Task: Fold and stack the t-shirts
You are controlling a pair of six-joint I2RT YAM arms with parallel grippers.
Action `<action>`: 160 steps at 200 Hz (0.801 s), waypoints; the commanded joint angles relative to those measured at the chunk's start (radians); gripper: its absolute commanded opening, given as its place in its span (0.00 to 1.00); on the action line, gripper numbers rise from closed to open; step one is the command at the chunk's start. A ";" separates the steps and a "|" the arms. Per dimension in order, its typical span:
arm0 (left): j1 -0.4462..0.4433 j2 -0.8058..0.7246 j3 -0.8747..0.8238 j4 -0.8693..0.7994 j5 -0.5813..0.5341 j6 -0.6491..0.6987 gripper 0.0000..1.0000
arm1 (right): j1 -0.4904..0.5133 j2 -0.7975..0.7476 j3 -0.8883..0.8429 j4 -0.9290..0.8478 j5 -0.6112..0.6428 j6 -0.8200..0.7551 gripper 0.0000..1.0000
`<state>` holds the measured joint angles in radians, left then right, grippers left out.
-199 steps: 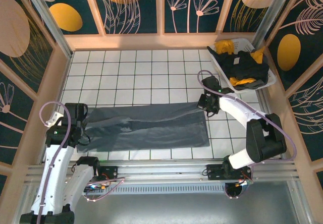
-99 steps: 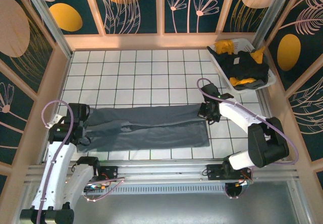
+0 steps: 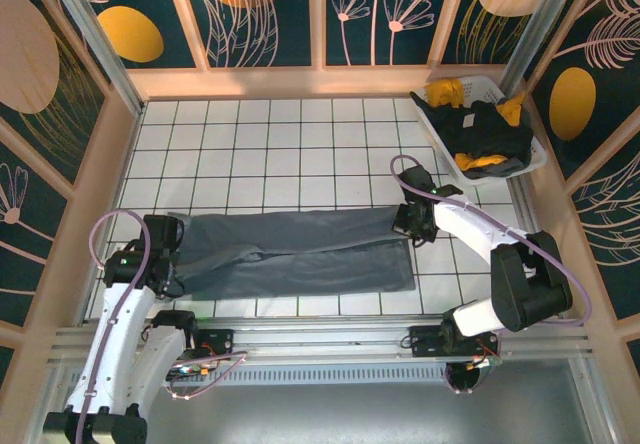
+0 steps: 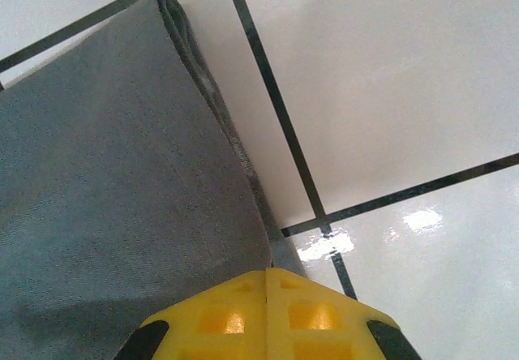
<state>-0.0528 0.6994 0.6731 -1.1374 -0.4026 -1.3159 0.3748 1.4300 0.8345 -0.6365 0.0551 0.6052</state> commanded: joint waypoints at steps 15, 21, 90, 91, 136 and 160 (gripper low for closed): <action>-0.002 -0.001 0.039 -0.014 0.005 -0.037 0.00 | 0.001 0.014 -0.008 -0.034 0.021 0.007 0.04; -0.002 0.006 0.062 -0.019 0.009 -0.037 0.00 | 0.002 0.014 -0.008 -0.035 0.024 0.007 0.08; -0.002 0.045 0.228 -0.181 0.111 -0.074 0.00 | -0.008 0.045 0.070 -0.010 0.043 -0.005 0.35; -0.002 0.044 0.228 -0.183 0.111 -0.076 0.00 | -0.008 0.046 0.072 -0.009 0.043 -0.006 0.35; -0.002 0.008 0.167 -0.198 0.136 -0.089 0.00 | -0.006 0.103 0.119 0.029 0.038 0.000 0.35; -0.002 0.015 0.075 -0.107 0.182 -0.045 0.00 | 0.005 0.123 0.137 0.040 0.036 0.002 0.35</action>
<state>-0.0528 0.7078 0.8337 -1.2827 -0.2745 -1.3895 0.3683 1.5311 0.9321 -0.6128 0.0788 0.6079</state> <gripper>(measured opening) 0.053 0.349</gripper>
